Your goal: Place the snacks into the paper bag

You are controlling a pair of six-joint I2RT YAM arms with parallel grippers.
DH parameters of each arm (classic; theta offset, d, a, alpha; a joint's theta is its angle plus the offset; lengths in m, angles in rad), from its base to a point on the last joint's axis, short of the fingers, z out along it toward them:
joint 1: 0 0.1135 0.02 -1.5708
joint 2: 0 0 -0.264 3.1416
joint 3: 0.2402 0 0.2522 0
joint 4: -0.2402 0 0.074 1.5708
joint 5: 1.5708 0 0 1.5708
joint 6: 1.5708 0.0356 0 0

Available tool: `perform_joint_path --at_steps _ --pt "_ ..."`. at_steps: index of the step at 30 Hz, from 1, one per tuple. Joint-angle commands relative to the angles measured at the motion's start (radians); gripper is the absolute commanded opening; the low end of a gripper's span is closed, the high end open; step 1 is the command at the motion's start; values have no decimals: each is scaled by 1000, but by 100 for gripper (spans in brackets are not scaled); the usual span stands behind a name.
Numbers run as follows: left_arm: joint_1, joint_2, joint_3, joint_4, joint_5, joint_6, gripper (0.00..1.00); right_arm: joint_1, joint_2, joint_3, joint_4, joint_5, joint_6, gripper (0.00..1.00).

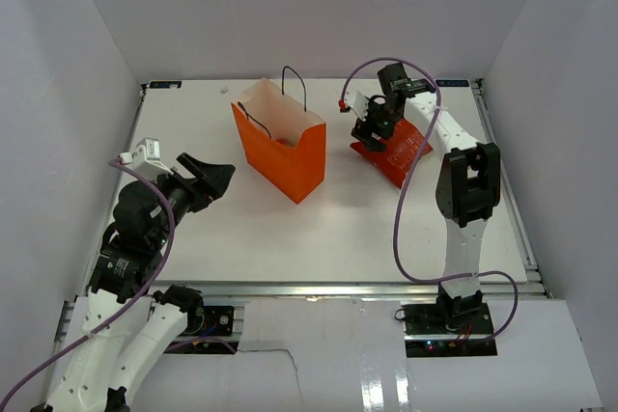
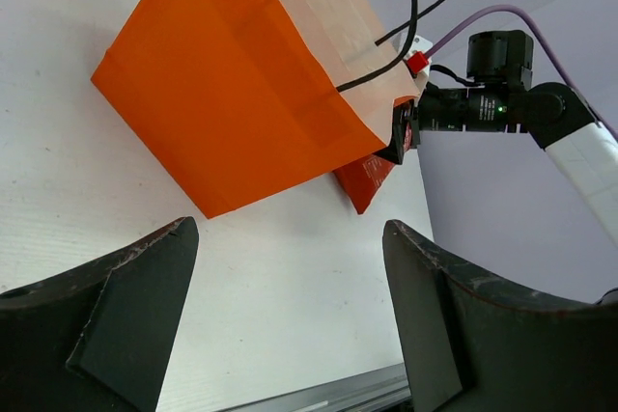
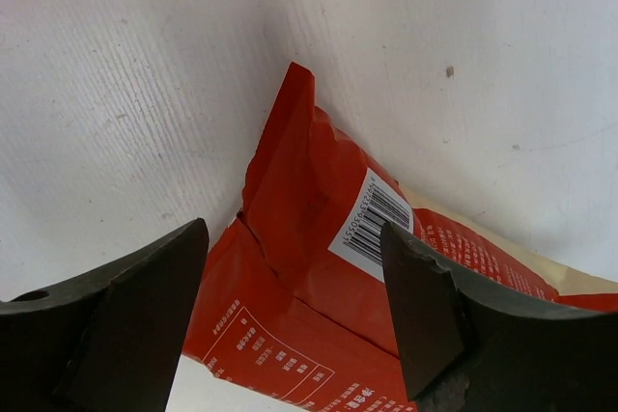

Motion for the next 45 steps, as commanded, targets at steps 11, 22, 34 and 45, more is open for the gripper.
perform_joint_path --at_steps 11,22,34,45 --pt "-2 0 -64 52 13 -81 88 24 40 19 77 51 51 75" --pt "-2 5 -104 80 68 -97 88 42 70 -61 180 209 97 78" --pt "-2 3 -134 107 79 -99 88 42 49 -128 133 185 108 36" --pt "-2 38 -140 224 173 -84 88 -70 -124 -127 10 -146 201 8"
